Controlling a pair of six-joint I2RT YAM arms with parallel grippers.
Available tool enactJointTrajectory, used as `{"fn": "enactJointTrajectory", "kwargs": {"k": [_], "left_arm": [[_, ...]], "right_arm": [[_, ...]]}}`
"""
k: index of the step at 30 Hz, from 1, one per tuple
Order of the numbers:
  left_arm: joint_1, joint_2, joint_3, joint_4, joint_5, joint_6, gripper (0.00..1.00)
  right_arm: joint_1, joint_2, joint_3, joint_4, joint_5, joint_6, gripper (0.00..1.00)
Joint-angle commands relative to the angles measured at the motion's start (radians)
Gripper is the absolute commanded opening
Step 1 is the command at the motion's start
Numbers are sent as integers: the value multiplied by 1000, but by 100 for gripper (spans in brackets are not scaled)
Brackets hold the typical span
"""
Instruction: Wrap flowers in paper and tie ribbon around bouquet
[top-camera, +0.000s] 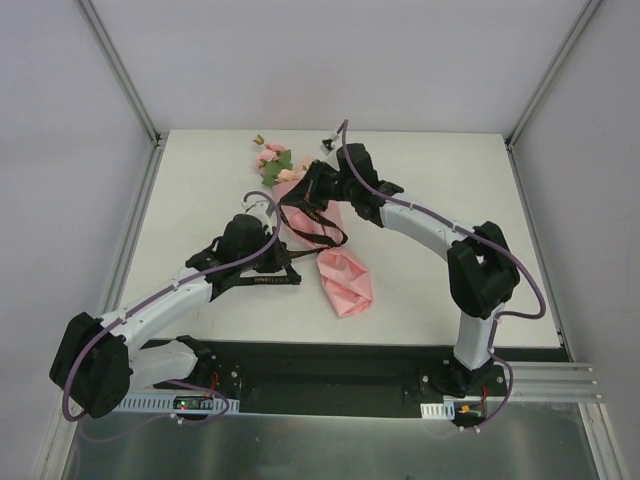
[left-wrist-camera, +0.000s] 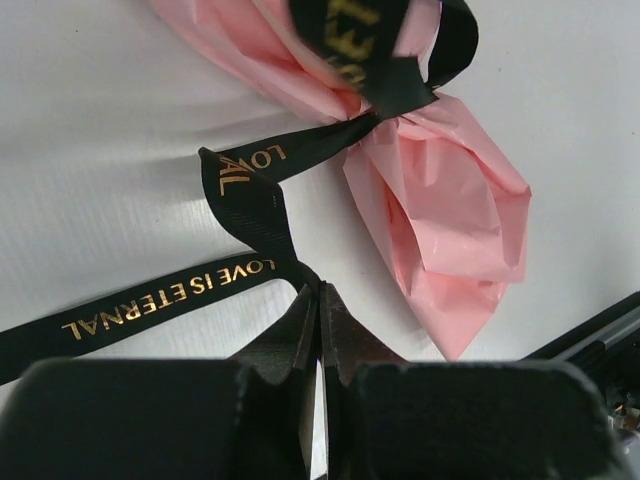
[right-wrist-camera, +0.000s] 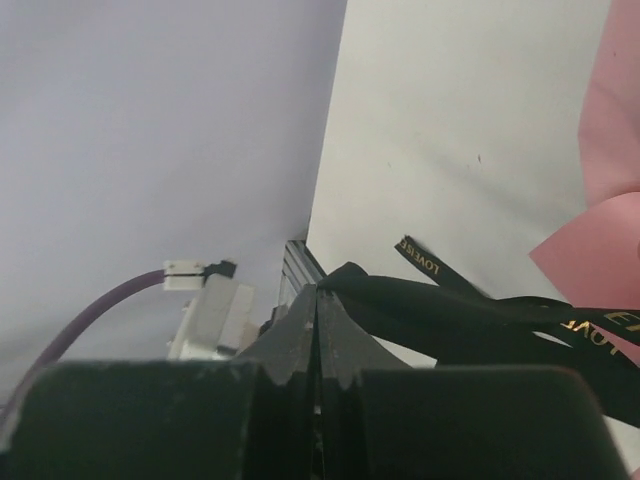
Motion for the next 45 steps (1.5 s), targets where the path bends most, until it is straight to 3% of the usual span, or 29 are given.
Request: {"fn": "enactJointTrajectory", "kwargs": {"k": [1, 8, 13, 15, 17, 19, 22, 27, 29, 30, 33, 38, 42, 45], "left_arm": [[-9, -46, -36, 53, -33, 21, 0], [-9, -106, -82, 98, -4, 33, 0], [-9, -104, -82, 99, 30, 38, 0], [-9, -97, -68, 99, 52, 27, 0], [-9, -81, -56, 108, 68, 24, 0], [-9, -60, -28, 110, 93, 24, 0], [-9, -19, 22, 108, 150, 27, 0], [-9, 70, 111, 75, 231, -22, 0], [-8, 127, 180, 27, 254, -38, 0], [-8, 153, 208, -38, 262, -41, 0], [-5, 250, 309, -97, 331, -30, 0], [3, 327, 387, -125, 360, -12, 0], [15, 312, 377, -140, 374, -28, 0], [17, 246, 296, -140, 313, -51, 0]], "right_arm": [[30, 61, 69, -29, -27, -68, 0], [90, 185, 224, -147, -64, -192, 4], [90, 323, 417, -383, -150, -358, 9], [87, 328, 431, -428, -185, -402, 18], [74, 267, 384, -425, -174, -427, 40], [55, 207, 347, -420, -158, -456, 53], [-14, 86, 266, -427, -164, -485, 59], [-74, -165, 90, -574, -19, -735, 60], [-65, -271, -57, -480, 28, -841, 59], [-58, -369, -205, -432, 68, -866, 59], [27, -466, -398, -365, 164, -993, 59], [220, -589, -515, -303, 342, -1088, 59], [180, -569, -482, -314, 439, -997, 58], [72, -509, -410, -330, 339, -952, 56]]}}
